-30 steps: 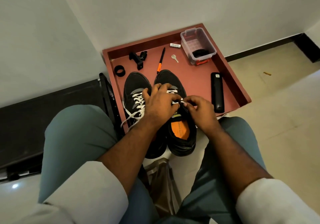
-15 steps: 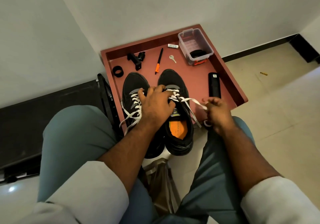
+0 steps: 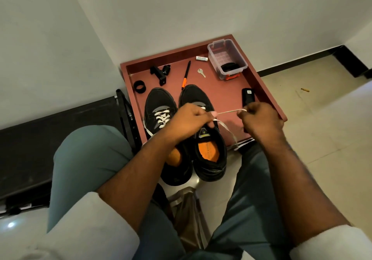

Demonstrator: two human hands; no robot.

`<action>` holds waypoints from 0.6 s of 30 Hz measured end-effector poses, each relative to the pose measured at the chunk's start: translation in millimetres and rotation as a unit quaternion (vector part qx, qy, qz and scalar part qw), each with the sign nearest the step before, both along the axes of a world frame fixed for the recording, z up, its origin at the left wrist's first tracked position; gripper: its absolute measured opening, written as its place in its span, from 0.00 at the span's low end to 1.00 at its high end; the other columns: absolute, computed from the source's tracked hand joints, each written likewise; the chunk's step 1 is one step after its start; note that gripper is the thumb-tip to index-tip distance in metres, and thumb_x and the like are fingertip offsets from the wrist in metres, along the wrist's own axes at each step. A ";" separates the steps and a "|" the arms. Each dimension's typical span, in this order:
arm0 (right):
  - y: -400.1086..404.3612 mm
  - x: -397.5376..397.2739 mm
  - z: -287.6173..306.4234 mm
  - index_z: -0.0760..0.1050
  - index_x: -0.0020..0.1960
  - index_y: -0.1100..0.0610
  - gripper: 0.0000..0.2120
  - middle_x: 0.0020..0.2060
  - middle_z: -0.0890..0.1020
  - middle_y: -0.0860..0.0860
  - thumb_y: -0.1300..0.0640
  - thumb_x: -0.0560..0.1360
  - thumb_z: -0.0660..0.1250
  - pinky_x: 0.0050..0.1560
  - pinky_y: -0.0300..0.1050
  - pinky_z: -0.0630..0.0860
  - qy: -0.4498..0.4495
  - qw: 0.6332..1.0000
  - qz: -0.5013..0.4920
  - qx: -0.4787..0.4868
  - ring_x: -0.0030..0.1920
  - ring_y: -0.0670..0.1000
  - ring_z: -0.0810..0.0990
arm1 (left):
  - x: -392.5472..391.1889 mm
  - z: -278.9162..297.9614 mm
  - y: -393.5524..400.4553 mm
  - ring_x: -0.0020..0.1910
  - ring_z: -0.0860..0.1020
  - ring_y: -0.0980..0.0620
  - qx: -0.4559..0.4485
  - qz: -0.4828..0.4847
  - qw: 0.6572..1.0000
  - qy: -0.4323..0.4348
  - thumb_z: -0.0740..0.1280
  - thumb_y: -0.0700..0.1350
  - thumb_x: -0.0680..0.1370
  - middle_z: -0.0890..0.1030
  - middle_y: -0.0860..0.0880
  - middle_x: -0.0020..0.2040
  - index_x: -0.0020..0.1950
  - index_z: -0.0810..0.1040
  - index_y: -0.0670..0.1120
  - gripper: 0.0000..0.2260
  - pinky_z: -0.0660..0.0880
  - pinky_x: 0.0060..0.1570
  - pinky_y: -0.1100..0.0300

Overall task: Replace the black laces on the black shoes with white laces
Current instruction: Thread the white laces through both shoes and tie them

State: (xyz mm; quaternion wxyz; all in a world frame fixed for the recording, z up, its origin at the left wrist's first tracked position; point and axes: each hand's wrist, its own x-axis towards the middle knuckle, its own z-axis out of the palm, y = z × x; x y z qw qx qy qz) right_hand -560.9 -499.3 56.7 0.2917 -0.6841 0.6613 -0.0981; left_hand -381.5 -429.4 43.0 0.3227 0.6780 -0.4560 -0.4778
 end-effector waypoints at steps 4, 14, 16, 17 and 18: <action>17.6 15.1 53.1 0.78 0.39 0.56 0.10 0.36 0.82 0.53 0.53 0.77 0.66 0.36 0.41 0.71 -0.411 0.882 -0.021 0.230 0.34 0.47 0.76 | -27.1 21.2 15.1 0.58 0.78 0.52 0.060 -0.057 0.979 0.185 0.47 0.67 0.77 0.77 0.54 0.62 0.70 0.70 0.57 0.28 0.76 0.57 0.50; -11.4 -0.4 30.3 0.74 0.44 0.55 0.04 0.27 0.73 0.47 0.56 0.77 0.65 0.25 0.34 0.67 -0.637 0.682 -0.290 0.210 0.28 0.43 0.67 | 9.4 26.9 53.9 0.33 0.74 0.49 0.027 -0.060 0.974 0.215 0.62 0.42 0.82 0.73 0.50 0.27 0.48 0.80 0.40 0.09 0.76 0.38 0.60; -10.6 -8.8 23.6 0.72 0.59 0.49 0.10 0.48 0.77 0.50 0.56 0.78 0.65 0.34 0.38 0.74 -0.503 0.809 -0.285 0.105 0.40 0.45 0.74 | 22.2 27.3 57.3 0.29 0.72 0.52 0.041 -0.010 0.981 0.190 0.64 0.44 0.81 0.70 0.51 0.26 0.47 0.81 0.41 0.09 0.72 0.34 0.59; -7.2 -12.2 20.0 0.68 0.65 0.42 0.19 0.59 0.74 0.49 0.55 0.77 0.66 0.40 0.42 0.77 -0.402 0.884 -0.232 0.057 0.49 0.47 0.76 | 25.8 25.7 56.0 0.27 0.70 0.54 0.040 0.012 0.984 0.170 0.65 0.44 0.80 0.69 0.51 0.26 0.47 0.81 0.41 0.09 0.70 0.34 0.58; -2.0 -10.5 17.5 0.63 0.69 0.37 0.26 0.65 0.71 0.48 0.56 0.76 0.68 0.43 0.45 0.79 -0.335 0.929 -0.156 0.024 0.53 0.49 0.77 | 27.3 24.5 53.3 0.26 0.68 0.56 0.039 0.024 0.987 0.154 0.65 0.45 0.80 0.68 0.52 0.25 0.47 0.81 0.40 0.10 0.69 0.35 0.59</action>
